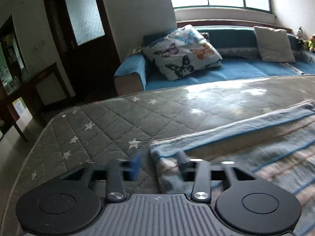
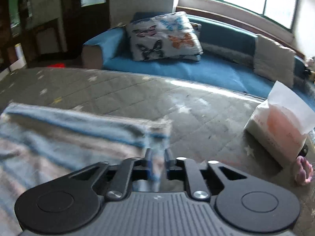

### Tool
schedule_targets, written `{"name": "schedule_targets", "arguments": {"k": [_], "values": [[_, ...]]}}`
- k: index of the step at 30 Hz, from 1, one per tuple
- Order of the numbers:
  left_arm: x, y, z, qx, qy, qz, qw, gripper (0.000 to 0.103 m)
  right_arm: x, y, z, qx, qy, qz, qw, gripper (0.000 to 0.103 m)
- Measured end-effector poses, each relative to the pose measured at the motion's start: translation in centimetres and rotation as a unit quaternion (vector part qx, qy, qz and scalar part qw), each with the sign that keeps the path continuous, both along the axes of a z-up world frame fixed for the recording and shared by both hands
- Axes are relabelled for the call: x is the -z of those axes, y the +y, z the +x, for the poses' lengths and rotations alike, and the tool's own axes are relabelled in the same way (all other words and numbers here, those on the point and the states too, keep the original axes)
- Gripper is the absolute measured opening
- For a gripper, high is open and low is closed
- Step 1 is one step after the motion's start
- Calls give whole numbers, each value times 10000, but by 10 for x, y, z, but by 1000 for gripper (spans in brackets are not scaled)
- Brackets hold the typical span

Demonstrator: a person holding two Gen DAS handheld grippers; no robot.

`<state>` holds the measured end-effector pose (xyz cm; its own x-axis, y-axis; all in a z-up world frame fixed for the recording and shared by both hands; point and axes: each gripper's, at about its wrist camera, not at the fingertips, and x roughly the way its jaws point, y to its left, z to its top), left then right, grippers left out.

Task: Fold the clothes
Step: 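Stretch the shirt between both grippers and lay it across the table, then open both grippers and release the shirt flat on the table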

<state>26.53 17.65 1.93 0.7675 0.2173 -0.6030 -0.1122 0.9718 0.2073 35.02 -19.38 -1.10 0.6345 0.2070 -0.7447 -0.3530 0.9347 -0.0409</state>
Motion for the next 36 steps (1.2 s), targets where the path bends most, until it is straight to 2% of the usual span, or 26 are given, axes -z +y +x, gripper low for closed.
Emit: {"name": "schedule_targets", "arguments": {"k": [1,2,3,5,7,10,12,13,15,19,25,30,36], "values": [[-3,-5,-6,99,-20,51,9999,49,-2,2,-7,-86,44,-1,10000,37],[-5,-12,-15,195,-22,56,9998,52,-3,4,-15,-162,86,-13,9998,40],[-6,-19,-23,292,-24,61,9996,59,-3,7,-24,-229,128,-38,9996,42],[-9,-31,-39,463,-30,58,9989,67,-3,13,-41,-358,199,-101,9991,60],[-12,-46,-57,654,-75,34,9978,79,2,20,-58,-469,231,-210,9984,66],[-16,-69,-84,949,-173,34,9953,90,9,29,-78,-609,281,-398,9970,82],[-16,-82,-100,1072,-212,32,9940,91,13,36,-90,-692,260,-561,9957,84],[-15,-88,-107,1110,-224,29,9936,93,15,39,-97,-723,251,-644,9950,89],[-13,-100,-120,1187,-246,20,9926,96,17,44,-108,-754,208,-725,9943,90],[-1,-117,-141,1293,-97,-102,9915,97,21,52,-136,-845,73,-985,9915,97],[19,-132,-167,1267,113,88,9918,97,19,48,-167,-733,-258,-1466,9861,100],[30,-129,-184,1115,162,64,9936,97,9,25,-191,-353,-408,-1514,9870,100],[34,-121,-197,894,103,-50,9959,99,1,-21,-225,456,-601,-1347,9880,103]]}}
